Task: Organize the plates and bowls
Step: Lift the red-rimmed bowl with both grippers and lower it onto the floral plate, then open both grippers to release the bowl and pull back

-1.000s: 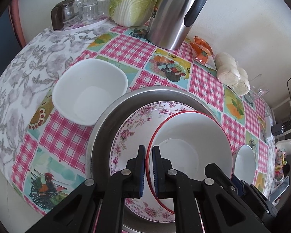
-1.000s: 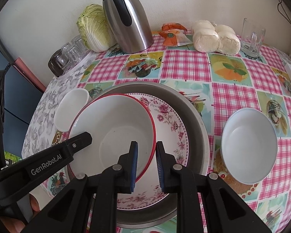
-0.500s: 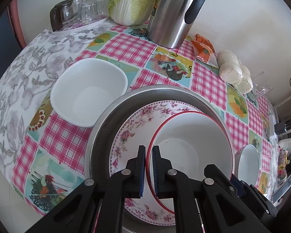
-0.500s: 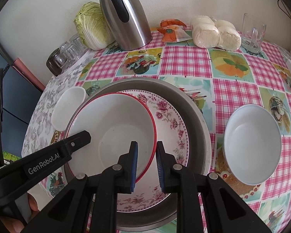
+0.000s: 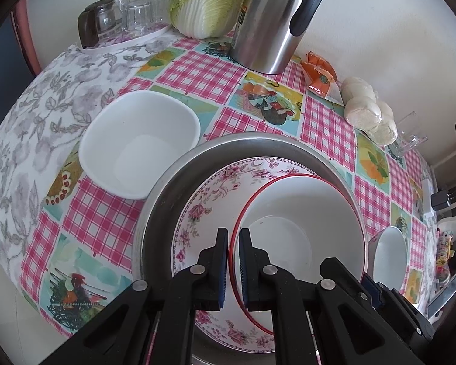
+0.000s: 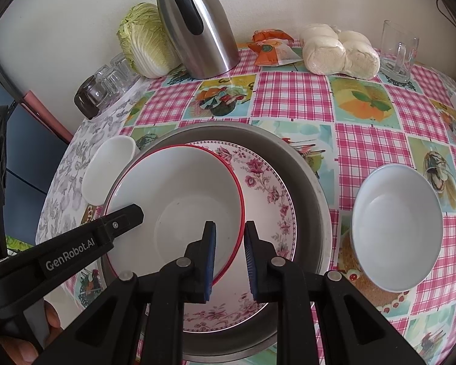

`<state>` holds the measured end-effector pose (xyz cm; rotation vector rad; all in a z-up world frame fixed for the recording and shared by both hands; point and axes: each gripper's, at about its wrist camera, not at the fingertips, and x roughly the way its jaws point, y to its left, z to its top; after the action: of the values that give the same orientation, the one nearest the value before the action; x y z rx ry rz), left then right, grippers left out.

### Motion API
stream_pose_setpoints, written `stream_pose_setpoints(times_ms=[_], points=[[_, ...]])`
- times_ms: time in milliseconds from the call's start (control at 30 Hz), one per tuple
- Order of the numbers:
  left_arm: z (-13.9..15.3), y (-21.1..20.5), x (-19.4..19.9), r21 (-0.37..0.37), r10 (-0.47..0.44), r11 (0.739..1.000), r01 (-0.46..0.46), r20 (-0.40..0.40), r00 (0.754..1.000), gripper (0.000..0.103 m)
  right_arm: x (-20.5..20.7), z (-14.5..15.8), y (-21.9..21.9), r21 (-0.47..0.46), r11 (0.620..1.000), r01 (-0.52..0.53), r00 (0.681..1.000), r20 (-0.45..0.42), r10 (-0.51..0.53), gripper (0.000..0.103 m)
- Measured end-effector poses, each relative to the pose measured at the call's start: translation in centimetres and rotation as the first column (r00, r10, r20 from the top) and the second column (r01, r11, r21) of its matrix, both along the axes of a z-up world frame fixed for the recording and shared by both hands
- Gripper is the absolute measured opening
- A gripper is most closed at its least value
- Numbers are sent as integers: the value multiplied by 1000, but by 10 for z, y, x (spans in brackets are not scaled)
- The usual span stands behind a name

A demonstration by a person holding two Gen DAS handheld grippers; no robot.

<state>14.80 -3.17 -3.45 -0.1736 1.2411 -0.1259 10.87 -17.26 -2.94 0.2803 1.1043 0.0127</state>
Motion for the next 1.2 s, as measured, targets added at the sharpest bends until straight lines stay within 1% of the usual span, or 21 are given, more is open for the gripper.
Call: stream_pose_setpoints(times_ms=[200,400,867,933,967,1000,1133,1200], points=[[3,-1,-1,15,1,1000,-1,12,1000,10,-1,3,-1,-6,1000,2,1000,0,-2,20],[11,-1,-4,24,1,1000,-2,30,1000,10,-3,11,-3,-14,1000,2,1000,19,-2,20],[41,6,-15,49,14,999,-20,128,992,10,-11,41,-7,-21,1000,21,995,99,-19,20],[43,7,-16,50,18,998,-25,134,991,12,-12,45,-8,-22,999,26,994,109,-23,20],[44,8,-16,50,22,998,-29,135,991,16,-13,46,-9,-23,999,29,993,114,-26,20],[45,8,-17,51,26,998,-34,137,990,23,-13,48,-10,-25,999,32,993,117,-29,20],[47,11,-18,61,44,997,-54,144,989,38,-14,50,-12,-36,998,44,992,121,-40,23],[47,14,-18,66,60,995,-70,146,987,56,-14,49,-14,-40,998,52,992,117,-47,31]])
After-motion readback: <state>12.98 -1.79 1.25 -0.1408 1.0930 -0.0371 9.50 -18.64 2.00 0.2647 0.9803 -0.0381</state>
